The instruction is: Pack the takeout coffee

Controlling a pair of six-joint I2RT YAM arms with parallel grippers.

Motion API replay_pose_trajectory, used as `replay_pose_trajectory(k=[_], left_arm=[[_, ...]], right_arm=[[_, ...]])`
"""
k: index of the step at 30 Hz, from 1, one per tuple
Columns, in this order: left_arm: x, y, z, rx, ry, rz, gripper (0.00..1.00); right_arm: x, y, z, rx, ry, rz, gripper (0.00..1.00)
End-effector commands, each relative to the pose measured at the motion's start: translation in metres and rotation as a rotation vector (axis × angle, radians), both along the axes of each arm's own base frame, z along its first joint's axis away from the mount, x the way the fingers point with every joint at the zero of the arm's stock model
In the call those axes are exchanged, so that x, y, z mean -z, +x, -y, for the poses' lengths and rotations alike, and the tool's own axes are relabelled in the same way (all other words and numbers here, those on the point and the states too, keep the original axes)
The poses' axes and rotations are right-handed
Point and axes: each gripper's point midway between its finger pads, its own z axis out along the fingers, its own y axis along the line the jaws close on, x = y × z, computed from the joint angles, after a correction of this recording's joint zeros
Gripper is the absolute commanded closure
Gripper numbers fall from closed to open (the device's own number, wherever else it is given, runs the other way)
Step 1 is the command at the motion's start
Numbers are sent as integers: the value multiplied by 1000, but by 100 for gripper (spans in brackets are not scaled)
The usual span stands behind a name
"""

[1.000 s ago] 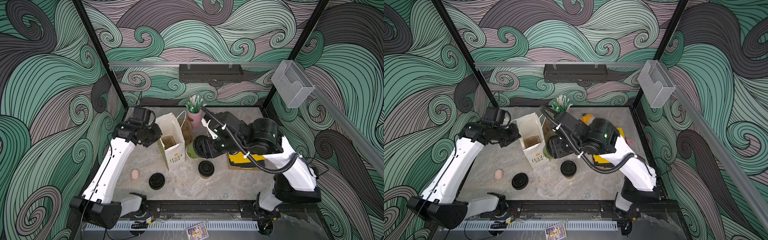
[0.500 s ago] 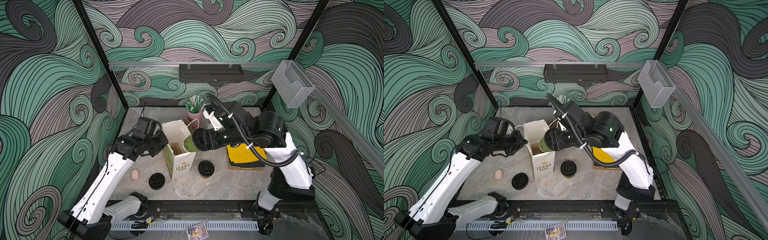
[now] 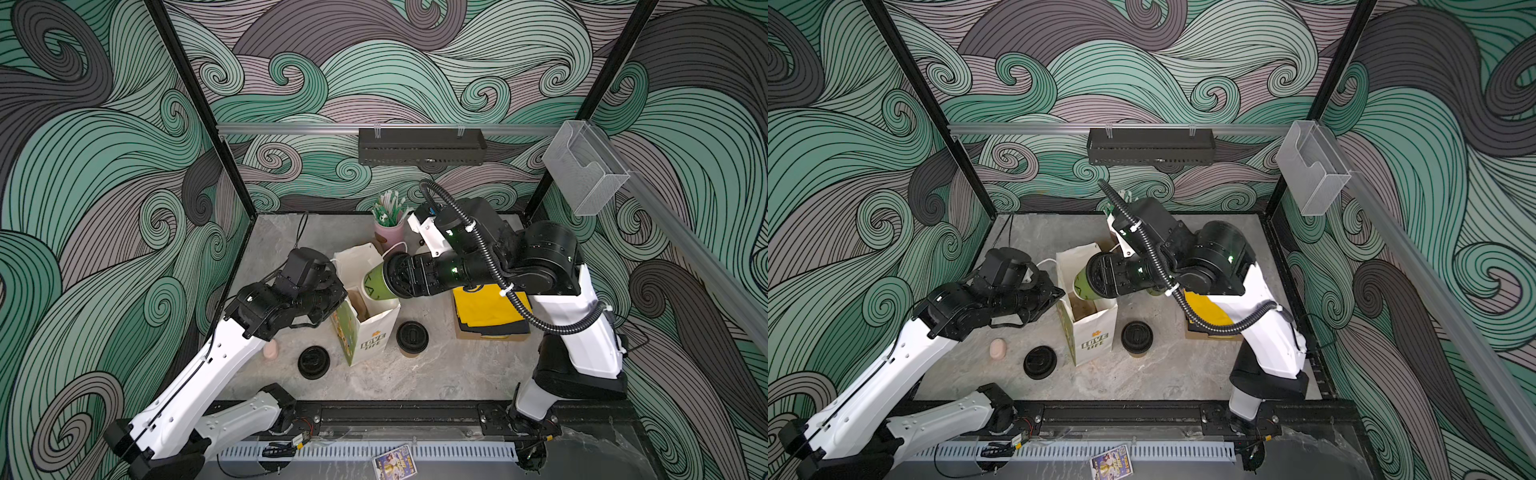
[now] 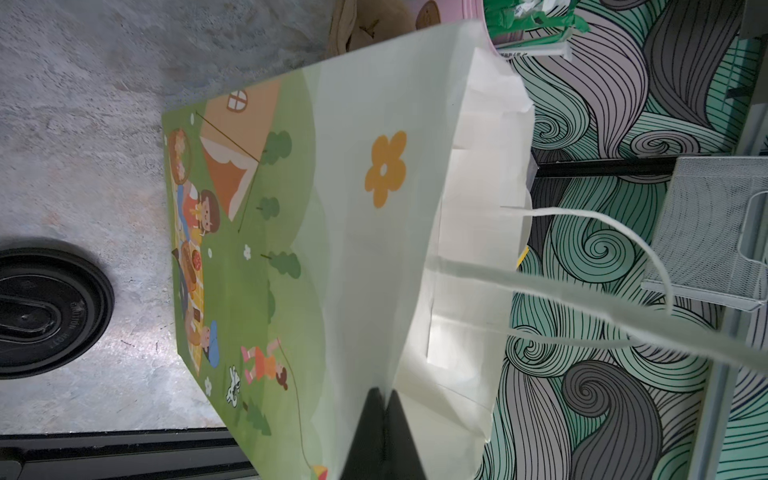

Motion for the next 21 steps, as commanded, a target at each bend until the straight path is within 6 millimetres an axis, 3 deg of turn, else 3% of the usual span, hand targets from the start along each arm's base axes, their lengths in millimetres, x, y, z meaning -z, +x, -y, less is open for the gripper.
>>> replay_pose_trajectory(k=[1,7,12,17,21], left_arm=[[-4,-2,-6,-48,-19,27,89],[-14,-4,-29,-95,46,94,59],[-21,-6,-46,-118,114,138,40],[-17,-14,-53,-92,166,124,36],[-13,-19,-53,-47,194,110,42]], right_arm=[[22,9,-6,42,-65,-39,44],[46,15,-27,41,-108,-88,45],[65,18,-41,39,-156,-115,45],[85,23,-47,49,-219,-126,45],[106,22,-56,28,-281,-146,45]])
